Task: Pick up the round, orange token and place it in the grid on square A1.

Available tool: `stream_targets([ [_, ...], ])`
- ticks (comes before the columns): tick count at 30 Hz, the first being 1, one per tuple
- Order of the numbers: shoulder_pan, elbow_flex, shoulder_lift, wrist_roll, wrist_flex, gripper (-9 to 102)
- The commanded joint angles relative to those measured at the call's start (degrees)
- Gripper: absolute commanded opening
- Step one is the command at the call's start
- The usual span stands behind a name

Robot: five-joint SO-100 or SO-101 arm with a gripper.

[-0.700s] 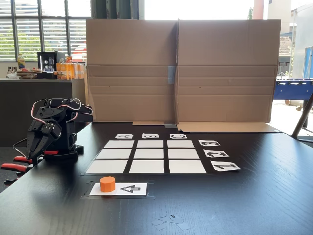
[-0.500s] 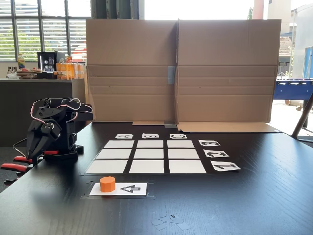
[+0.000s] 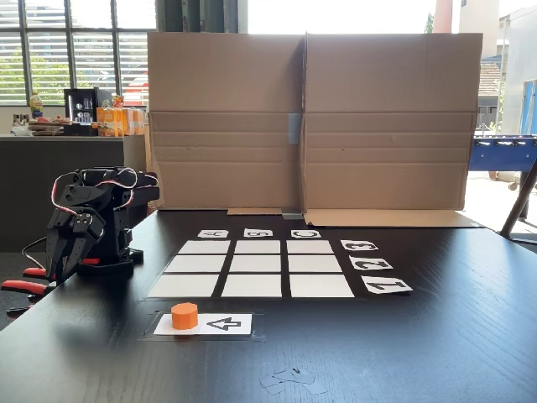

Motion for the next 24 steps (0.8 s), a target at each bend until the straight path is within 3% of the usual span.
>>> stream_targets([
  [1, 3.1, -5.7, -3.3, -0.3, 0.0, 10],
  [8, 2.8, -17.6, -12.0, -0.4, 5.4, 15],
  [20, 0.4, -52.1, -31.9, -0.6, 26.7, 18],
  [24, 0.2, -58.4, -34.9, -0.6, 27.5, 19],
])
